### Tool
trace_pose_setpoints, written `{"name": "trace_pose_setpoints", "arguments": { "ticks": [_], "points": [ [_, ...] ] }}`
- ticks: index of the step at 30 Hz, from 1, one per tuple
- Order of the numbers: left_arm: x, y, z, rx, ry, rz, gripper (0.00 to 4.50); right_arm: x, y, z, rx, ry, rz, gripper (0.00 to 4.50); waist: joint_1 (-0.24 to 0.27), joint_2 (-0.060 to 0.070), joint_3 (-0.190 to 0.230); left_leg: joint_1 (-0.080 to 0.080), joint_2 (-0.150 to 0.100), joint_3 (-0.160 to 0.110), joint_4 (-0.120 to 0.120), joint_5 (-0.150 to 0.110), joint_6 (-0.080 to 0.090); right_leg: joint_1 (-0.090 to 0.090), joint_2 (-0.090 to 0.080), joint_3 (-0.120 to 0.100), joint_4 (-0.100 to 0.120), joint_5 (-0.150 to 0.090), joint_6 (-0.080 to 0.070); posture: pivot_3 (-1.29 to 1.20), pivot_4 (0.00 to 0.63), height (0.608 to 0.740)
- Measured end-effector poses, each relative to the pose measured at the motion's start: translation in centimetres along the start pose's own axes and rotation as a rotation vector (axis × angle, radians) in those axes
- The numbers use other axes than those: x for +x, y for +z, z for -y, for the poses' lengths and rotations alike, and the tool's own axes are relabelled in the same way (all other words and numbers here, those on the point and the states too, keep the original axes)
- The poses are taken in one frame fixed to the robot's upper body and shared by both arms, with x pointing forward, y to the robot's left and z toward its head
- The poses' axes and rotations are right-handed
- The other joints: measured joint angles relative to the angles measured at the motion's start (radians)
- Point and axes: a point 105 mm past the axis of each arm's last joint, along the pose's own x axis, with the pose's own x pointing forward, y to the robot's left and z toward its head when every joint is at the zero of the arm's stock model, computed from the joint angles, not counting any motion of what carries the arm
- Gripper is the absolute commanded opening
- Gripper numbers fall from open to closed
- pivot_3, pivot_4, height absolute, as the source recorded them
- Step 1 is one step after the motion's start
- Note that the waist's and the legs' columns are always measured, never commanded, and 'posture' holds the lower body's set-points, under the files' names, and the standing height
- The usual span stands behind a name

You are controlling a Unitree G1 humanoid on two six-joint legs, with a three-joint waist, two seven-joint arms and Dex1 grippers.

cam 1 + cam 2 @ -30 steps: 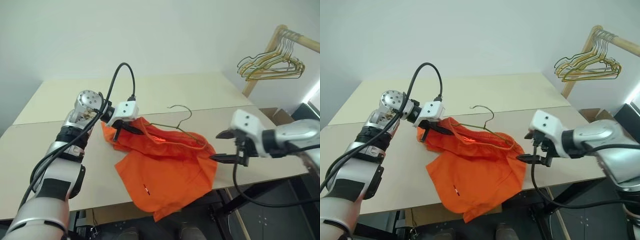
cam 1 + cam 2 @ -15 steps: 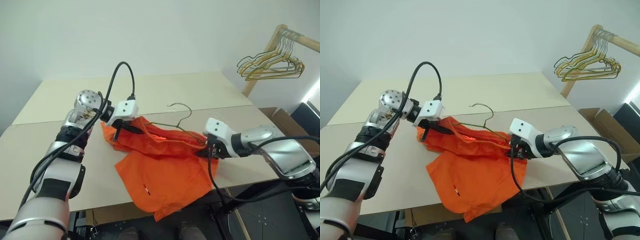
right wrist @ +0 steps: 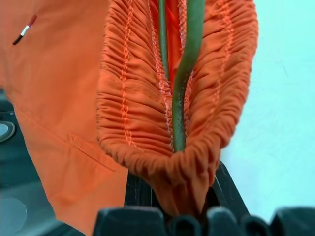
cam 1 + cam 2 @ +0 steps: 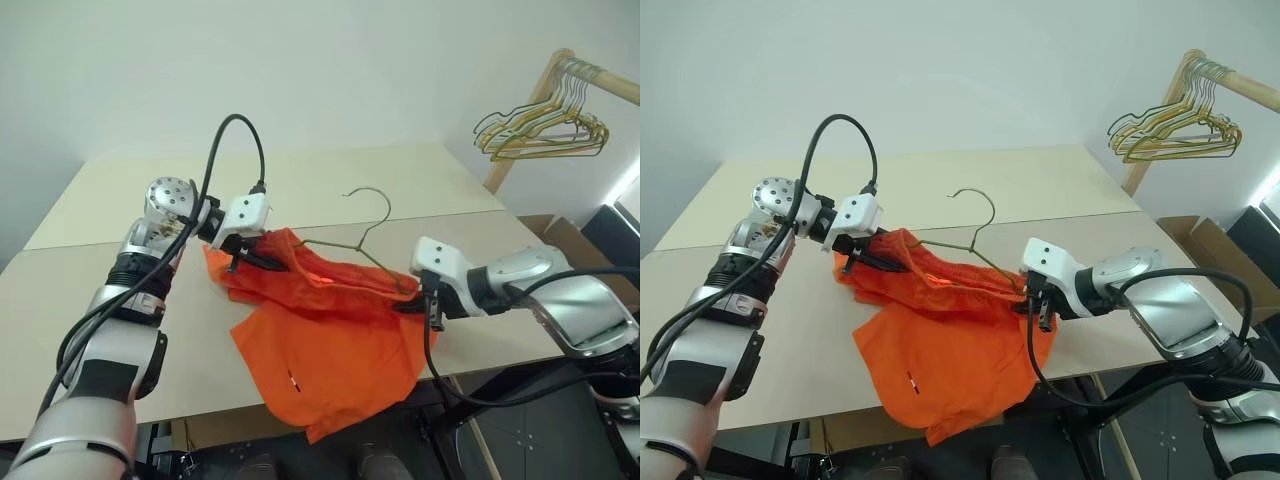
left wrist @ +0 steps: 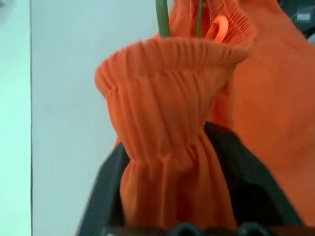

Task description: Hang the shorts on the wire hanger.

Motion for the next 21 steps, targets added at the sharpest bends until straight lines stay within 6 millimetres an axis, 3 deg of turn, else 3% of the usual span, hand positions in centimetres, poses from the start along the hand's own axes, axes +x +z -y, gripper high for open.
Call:
{"name": "trace_pose_setpoints", "arguments": {
  "ticks": [5, 6, 11, 15, 18, 21],
  "points": [
    [-1.2, -0.2, -0.7, -0.02, 0.072, 0.012, 4.31, -1.1, -1.5, -0.8, 0.089, 0.009, 0.009, 0.0, 0.015, 0.0, 0.0, 0.0, 0.0, 0.0, 0.0, 0.0, 0.0, 0.0, 0.0, 0.0, 0.0, 0.0, 0.0, -0.04, 0.0, 0.74],
    [-1.5, 0.0, -0.9, -0.02, 0.088, 0.016, 4.45, -1.3, -1.9, -0.9, 0.114, 0.003, 0.009, 0.0, 0.017, 0.0, 0.0, 0.0, 0.0, 0.0, 0.0, 0.0, 0.0, 0.0, 0.0, 0.0, 0.0, 0.0, 0.0, -0.04, 0.0, 0.74],
    [-4.1, 1.6, -2.6, -0.005, 0.246, 0.092, 4.45, -2.4, -4.1, -1.8, 0.278, -0.056, 0.023, 0.0, 0.023, 0.0, 0.0, 0.0, 0.0, 0.0, 0.001, 0.0, 0.0, 0.001, 0.0, 0.0, 0.0, 0.0, 0.0, -0.04, 0.0, 0.74],
    [-5.3, 5.7, -3.5, -0.02, 0.349, 0.281, 4.45, -3.6, -4.9, -2.0, 0.405, -0.164, 0.08, 0.0, 0.029, 0.0, 0.0, 0.0, 0.0, -0.002, 0.003, 0.0, 0.0, 0.003, 0.0, -0.001, 0.0, 0.0, 0.001, -0.06, 0.0, 0.74],
    [-5.4, 8.5, -2.7, -0.074, 0.353, 0.46, 4.45, -4.3, -4.9, -1.6, 0.503, -0.273, 0.154, 0.0, 0.024, 0.0, 0.0, 0.005, 0.001, -0.003, 0.003, -0.001, 0.001, 0.007, 0.0, 0.0, -0.001, 0.0, 0.001, -0.09, 0.0, 0.74],
    [-4.1, 9.5, -1.2, -0.187, 0.342, 0.599, 4.45, -5.3, -5.5, -1.0, 0.614, -0.404, 0.209, 0.0, 0.019, 0.003, -0.002, 0.007, 0.001, -0.006, 0.002, -0.001, 0.001, 0.009, 0.0, 0.001, 0.0, 0.0, 0.002, -0.12, 0.0, 0.74]
  ]
}}
